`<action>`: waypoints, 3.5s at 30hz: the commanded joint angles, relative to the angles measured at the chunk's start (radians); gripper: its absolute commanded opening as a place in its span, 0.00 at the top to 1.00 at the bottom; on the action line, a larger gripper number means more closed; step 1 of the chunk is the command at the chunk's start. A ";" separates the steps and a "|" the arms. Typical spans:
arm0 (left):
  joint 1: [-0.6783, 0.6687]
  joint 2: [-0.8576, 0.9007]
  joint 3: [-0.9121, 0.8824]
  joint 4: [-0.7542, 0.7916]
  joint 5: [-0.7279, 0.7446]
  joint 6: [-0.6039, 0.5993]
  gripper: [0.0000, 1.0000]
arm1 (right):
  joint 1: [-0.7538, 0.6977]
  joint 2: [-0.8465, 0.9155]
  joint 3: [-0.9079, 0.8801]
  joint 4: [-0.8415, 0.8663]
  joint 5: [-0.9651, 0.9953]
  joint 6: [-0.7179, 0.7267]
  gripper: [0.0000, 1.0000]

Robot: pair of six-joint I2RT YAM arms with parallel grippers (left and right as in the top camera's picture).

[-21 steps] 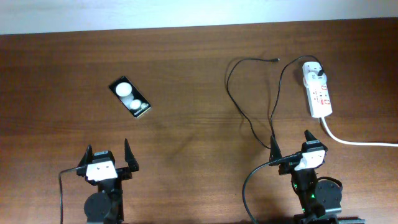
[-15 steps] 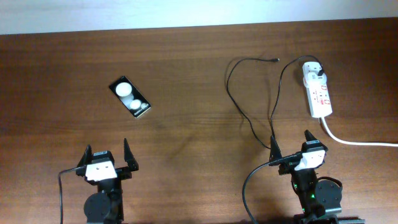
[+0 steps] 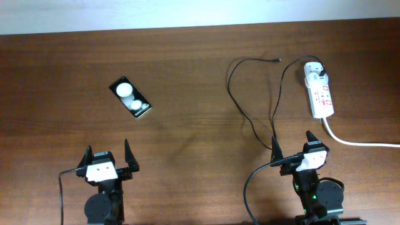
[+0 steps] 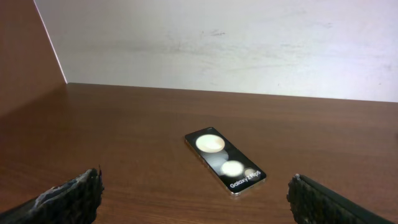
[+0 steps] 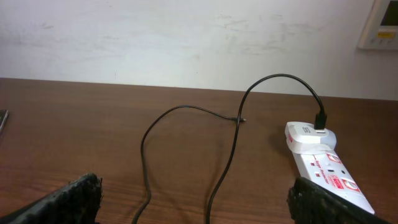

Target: Plug charger to phone and switch on socket

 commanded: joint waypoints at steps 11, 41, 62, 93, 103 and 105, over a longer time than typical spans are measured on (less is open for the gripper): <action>0.007 -0.006 -0.010 0.009 -0.054 0.020 0.01 | 0.006 -0.005 -0.005 -0.006 0.008 0.000 0.01; 0.006 0.940 1.084 -0.623 0.275 -0.195 0.01 | 0.006 -0.005 -0.005 -0.006 0.008 0.001 0.01; 0.019 1.811 1.747 -1.024 0.264 -0.590 0.01 | 0.006 -0.005 -0.005 -0.006 0.008 0.001 0.01; 0.055 2.364 1.809 -0.890 0.185 -0.650 0.16 | 0.006 -0.005 -0.005 -0.006 0.008 0.000 0.01; -0.005 2.364 1.809 -0.964 0.214 -0.532 0.28 | 0.006 -0.005 -0.005 -0.006 0.008 0.000 0.01; -0.005 2.364 1.809 -0.968 0.216 -0.481 0.30 | 0.006 -0.005 -0.005 -0.006 0.008 0.001 0.01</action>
